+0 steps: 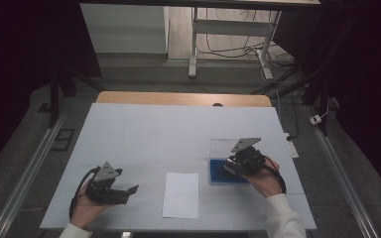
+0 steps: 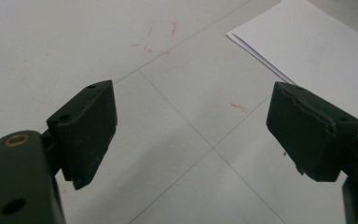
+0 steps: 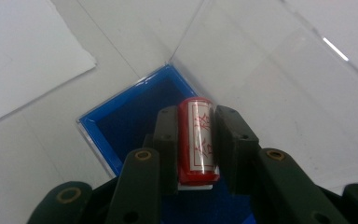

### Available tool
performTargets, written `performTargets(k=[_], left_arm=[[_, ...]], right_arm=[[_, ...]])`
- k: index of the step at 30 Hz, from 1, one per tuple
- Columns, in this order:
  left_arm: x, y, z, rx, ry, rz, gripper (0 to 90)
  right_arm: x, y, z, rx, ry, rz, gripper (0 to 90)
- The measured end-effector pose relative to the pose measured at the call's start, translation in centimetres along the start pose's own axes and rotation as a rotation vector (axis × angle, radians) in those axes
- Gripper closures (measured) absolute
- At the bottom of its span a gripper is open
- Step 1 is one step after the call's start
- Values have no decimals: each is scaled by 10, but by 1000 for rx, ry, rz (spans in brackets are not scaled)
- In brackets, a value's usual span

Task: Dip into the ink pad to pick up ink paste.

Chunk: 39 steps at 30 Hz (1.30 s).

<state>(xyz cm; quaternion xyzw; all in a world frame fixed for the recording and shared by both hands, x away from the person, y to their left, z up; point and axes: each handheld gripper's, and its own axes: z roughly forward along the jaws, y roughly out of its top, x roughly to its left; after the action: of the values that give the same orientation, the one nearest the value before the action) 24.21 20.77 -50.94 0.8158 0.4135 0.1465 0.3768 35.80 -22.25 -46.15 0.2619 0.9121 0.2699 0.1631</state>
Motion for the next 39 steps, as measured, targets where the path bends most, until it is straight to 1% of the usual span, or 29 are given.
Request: performTargets(k=[6, 11, 19, 29, 34, 39], left_arm=[[0, 0, 0, 1, -1, 0, 167], [0, 0, 0, 1, -1, -1, 167], [0, 0, 0, 3, -2, -1, 167], [0, 0, -1, 3, -3, -1, 167], [0, 0, 0, 6, -2, 0, 167], [0, 0, 0, 8, -3, 2, 167]], right_arm=[[0, -1, 0, 0, 2, 6, 705], [0, -1, 1, 4, 0, -2, 705], [1, 0, 1, 22, -9, -4, 705], [5, 4, 2, 52, -29, -24, 705], [3, 3, 2, 55, -25, -14, 705], [3, 4, 3, 58, -24, -14, 705]])
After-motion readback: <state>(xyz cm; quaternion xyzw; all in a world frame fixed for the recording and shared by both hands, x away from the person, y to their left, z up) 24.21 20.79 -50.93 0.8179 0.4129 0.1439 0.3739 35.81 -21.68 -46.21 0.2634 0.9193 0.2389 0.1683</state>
